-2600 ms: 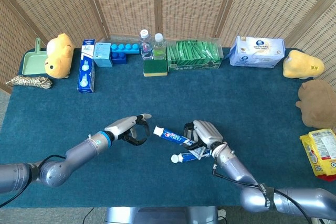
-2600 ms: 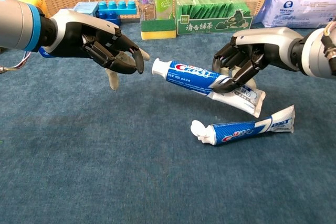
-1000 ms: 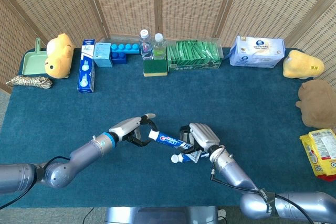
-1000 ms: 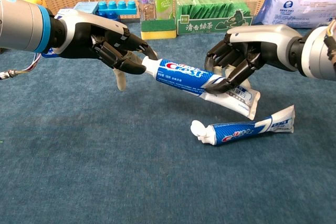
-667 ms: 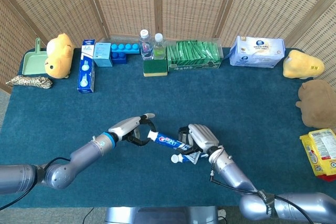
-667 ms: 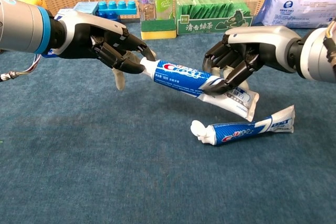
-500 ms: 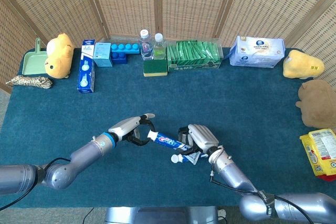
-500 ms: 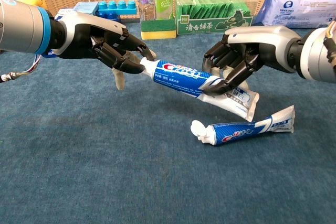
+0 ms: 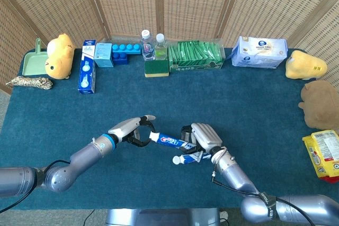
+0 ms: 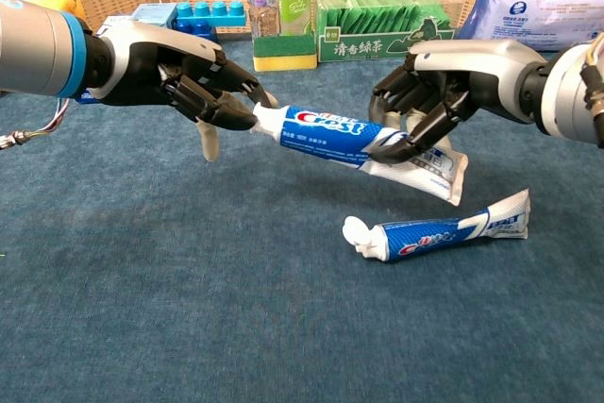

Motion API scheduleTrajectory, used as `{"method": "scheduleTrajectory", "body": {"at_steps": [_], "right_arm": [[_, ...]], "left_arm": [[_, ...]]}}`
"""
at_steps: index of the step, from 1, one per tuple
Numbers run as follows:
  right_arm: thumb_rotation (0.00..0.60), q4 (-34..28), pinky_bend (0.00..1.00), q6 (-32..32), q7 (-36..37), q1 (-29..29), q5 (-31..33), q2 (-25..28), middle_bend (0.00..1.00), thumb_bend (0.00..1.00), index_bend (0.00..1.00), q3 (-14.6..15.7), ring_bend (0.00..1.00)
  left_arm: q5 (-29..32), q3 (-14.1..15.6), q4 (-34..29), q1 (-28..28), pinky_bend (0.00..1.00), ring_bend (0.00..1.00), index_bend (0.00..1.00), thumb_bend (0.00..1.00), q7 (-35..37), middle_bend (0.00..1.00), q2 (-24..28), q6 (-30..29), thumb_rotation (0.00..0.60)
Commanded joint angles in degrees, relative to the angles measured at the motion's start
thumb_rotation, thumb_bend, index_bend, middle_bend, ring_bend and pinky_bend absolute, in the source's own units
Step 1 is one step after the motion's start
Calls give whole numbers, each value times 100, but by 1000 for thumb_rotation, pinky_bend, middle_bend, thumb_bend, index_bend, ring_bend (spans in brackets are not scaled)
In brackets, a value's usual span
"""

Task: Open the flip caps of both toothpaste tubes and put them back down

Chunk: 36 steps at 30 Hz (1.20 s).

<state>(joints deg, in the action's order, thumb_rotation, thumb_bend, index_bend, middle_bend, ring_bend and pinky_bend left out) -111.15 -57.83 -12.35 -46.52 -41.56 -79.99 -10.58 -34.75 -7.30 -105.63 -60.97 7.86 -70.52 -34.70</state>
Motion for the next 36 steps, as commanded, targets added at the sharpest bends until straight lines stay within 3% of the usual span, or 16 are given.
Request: {"method": "scheduleTrajectory", "body": {"at_steps": [1,31,36], "right_arm": [[600,28,695,-57,-71,-1,18,-27,710,454,898,2,686],[600,171,695,-727,-635,161,-61,-336,711,456,897,-50,691],[600,221,695,-788,-696,215,-47,-355,711,456,898,-58,691]], "left_arm": [[8,-2,2,6,471,134,471,436,-4,105,5,2,529],[41,-31,-91,137,476,133,459,435,-104,95,95,-177,527],[-30,-92,-248,183,476,115,362,431,-129,81,177,-290,524]]}}
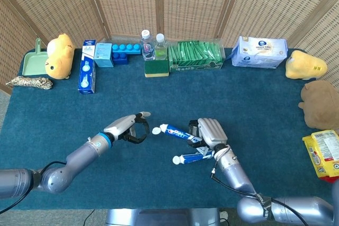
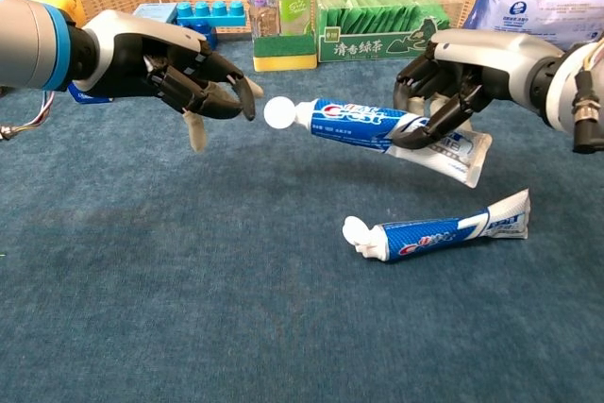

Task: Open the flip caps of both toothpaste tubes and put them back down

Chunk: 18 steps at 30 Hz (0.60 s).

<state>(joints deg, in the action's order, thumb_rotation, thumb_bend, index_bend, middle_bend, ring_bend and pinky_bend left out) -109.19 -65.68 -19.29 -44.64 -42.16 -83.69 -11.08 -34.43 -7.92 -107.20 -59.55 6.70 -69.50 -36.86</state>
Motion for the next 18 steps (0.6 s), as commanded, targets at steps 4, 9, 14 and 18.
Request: {"method": "scheduleTrajectory", "body": {"at_steps": [4,9,14,18], "right_arm": [[600,175,685,25,57,101,-42,113,710,454,898,-28,691],[600,403,641,244,155,149,-140,260,706,454,897,1,681],[600,729,586,504,404,242,-424,405,703,448,892,60,659],[600,948,514,662,703,341,-620,497,671,419,852,62,605]], "left_arm": [[-427,-114,-481,356,441,85,221,431,59,68,489,-415,530],[-1106,-105,-972,944,374,57,171,429,144,61,1138,-991,523],[-2030,31,-1397,1735,365,52,166,430,419,61,1853,-1557,527],[-2695,194,-1586,2311,359,47,163,430,661,60,2301,-1973,521]]}}
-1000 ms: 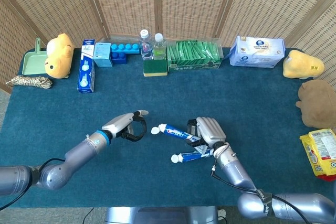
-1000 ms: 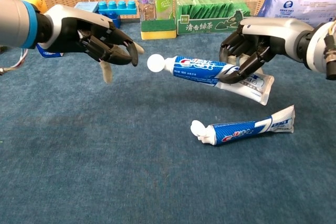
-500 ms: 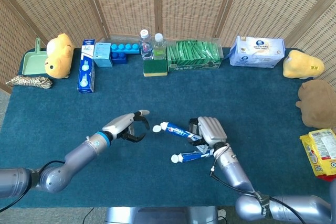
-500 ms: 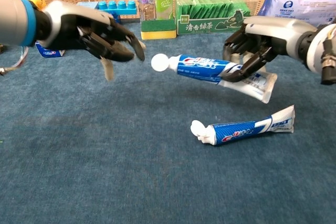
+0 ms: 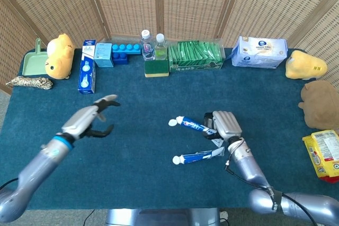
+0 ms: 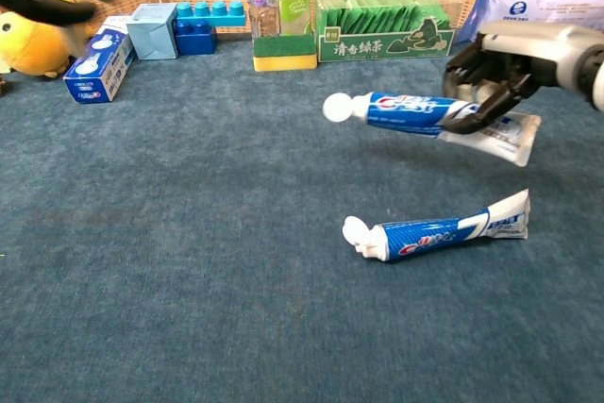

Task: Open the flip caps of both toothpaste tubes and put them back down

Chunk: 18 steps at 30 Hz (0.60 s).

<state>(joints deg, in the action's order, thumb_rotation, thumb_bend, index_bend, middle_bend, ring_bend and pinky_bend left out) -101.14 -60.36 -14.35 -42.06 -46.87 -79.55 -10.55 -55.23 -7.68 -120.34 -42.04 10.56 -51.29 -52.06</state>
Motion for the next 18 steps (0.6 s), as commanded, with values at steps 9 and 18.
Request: {"method": "scheduleTrajectory", "body": {"at_steps": [9,18], "right_arm": [[600,939,260,250,1068,327,-1063,58,502,292,614,28,432],[600,1506,208,46,1559,532,-1622,-172,200,211,261,0,95]], "left_arm": [[-1610,773,-148,1881,344,39,154,427,456,58,1103,-1514,523],[-1851,928,228,2507,315,26,152,424,667,48,1034,-1918,529]]}}
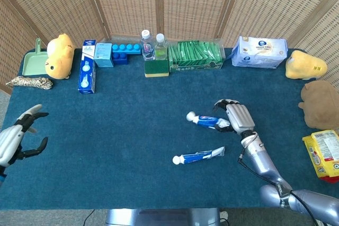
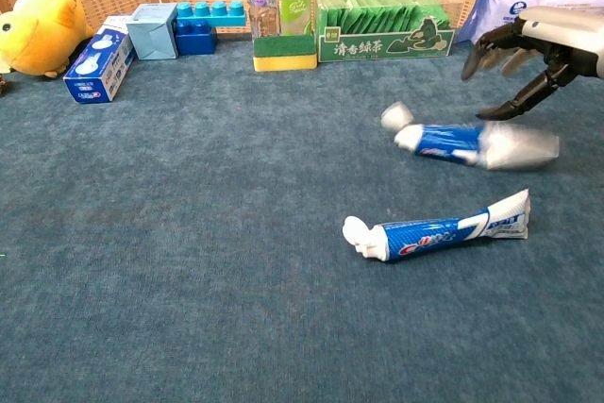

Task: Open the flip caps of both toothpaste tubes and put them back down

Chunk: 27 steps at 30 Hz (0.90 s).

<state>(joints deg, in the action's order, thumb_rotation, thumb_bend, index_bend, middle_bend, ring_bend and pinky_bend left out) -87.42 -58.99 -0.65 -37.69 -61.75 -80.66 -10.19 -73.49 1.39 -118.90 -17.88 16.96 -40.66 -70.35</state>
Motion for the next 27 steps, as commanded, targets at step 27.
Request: {"method": "scheduleTrajectory", "body": {"at_steps": [27], "right_arm": [[600,-561,205,-2634,-1197,1888,-1639,730,186,238,236,760,68]], "left_arm": [[-537,279,1635,1548,194,10,160,393,-1664,41,-1505,-1844,534]]}}
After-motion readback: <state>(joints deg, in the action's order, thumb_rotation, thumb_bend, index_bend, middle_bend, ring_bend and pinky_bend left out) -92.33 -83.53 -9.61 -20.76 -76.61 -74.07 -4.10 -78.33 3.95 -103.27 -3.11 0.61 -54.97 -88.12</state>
